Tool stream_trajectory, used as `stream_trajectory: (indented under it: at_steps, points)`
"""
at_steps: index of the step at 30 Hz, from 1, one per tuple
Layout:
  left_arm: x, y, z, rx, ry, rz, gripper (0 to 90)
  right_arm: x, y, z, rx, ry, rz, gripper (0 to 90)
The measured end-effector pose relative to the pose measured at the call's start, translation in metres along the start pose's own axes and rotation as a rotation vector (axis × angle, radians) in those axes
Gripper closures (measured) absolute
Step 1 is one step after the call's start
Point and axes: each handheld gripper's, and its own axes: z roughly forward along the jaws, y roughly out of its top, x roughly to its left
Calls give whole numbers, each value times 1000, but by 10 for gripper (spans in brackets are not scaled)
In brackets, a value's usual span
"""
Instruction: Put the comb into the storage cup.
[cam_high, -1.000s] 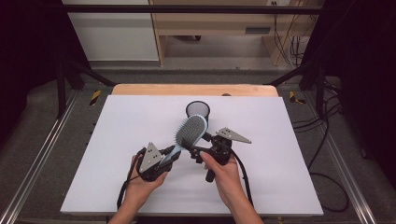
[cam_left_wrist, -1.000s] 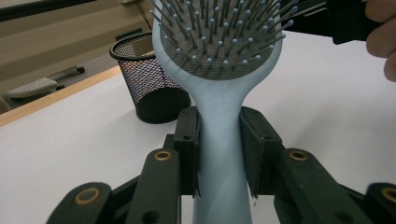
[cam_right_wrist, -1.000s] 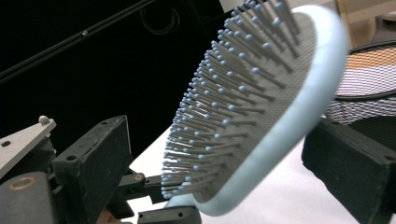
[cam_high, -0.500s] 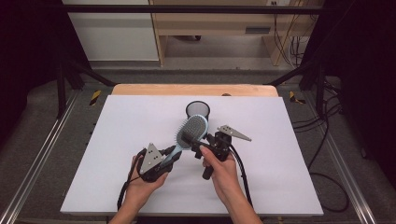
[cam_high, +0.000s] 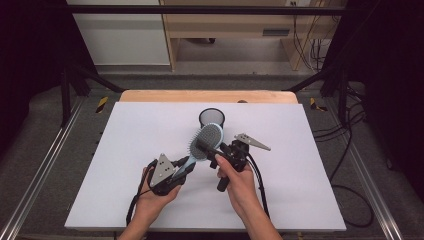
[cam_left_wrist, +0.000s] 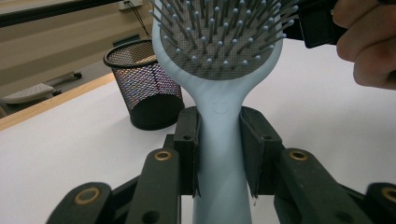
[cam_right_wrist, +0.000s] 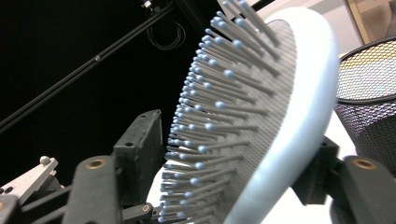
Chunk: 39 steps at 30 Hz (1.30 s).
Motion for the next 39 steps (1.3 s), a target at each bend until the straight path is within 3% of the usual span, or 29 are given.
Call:
stream_trajectory:
  at_steps: [6, 22, 25, 39]
  points:
    - [2, -2, 0, 3, -1, -6, 697, 0, -1, 1, -2, 7, 8, 414]
    - [3, -9, 5, 31, -19, -28, 698, 8, -6, -1, 11, -26, -47, 485]
    - [3, -9, 5, 28, -19, -30, 698, 9, -6, -1, 8, -25, -23, 497]
    - [4, -9, 5, 25, -22, -43, 698, 19, -5, -1, 22, -30, -102, 516]
